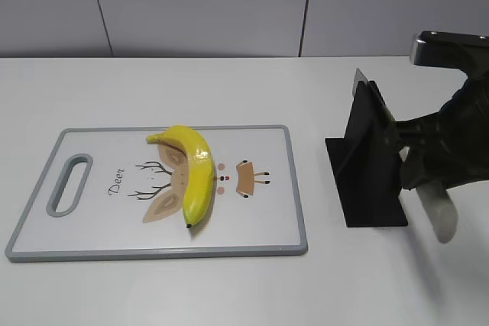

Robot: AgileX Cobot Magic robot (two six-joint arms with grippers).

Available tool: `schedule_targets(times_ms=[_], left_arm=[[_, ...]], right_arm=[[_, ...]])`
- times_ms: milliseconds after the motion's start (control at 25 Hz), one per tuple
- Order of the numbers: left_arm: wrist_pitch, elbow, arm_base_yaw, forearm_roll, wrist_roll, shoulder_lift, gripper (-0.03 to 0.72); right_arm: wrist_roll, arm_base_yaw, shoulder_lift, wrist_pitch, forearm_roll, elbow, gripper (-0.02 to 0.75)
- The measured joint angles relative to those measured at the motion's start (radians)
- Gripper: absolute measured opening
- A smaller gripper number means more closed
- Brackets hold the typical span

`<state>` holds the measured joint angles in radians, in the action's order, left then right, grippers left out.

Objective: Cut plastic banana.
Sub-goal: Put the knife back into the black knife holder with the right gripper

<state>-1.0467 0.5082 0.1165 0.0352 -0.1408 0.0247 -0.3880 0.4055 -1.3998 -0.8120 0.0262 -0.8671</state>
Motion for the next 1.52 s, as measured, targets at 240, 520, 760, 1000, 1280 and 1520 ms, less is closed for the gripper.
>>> schedule_targets(times_ms=[240, 520, 760, 1000, 1280, 1520], left_arm=[[0.000, 0.000, 0.000, 0.000, 0.000, 0.000, 0.518], [0.000, 0.000, 0.000, 0.000, 0.000, 0.000, 0.518], [0.000, 0.000, 0.000, 0.007, 0.000, 0.000, 0.524], [0.000, 0.000, 0.000, 0.011, 0.008, 0.000, 0.597], [0.000, 0.000, 0.000, 0.011, 0.012, 0.000, 0.590], [0.001, 0.000, 0.000, 0.011, 0.015, 0.000, 0.585]], right_arm=[[0.002, 0.000, 0.007, 0.013, -0.002, 0.000, 0.611], [0.068, 0.000, 0.140, 0.058, -0.017, -0.018, 0.655], [0.238, 0.000, 0.307, 0.062, -0.014, -0.009, 0.646], [0.388, 0.000, 0.494, 0.072, -0.013, 0.140, 0.613], [0.443, 0.000, 0.759, 0.047, -0.009, 0.349, 0.595], [0.456, 0.000, 1.027, -0.015, -0.008, 0.418, 0.595]])
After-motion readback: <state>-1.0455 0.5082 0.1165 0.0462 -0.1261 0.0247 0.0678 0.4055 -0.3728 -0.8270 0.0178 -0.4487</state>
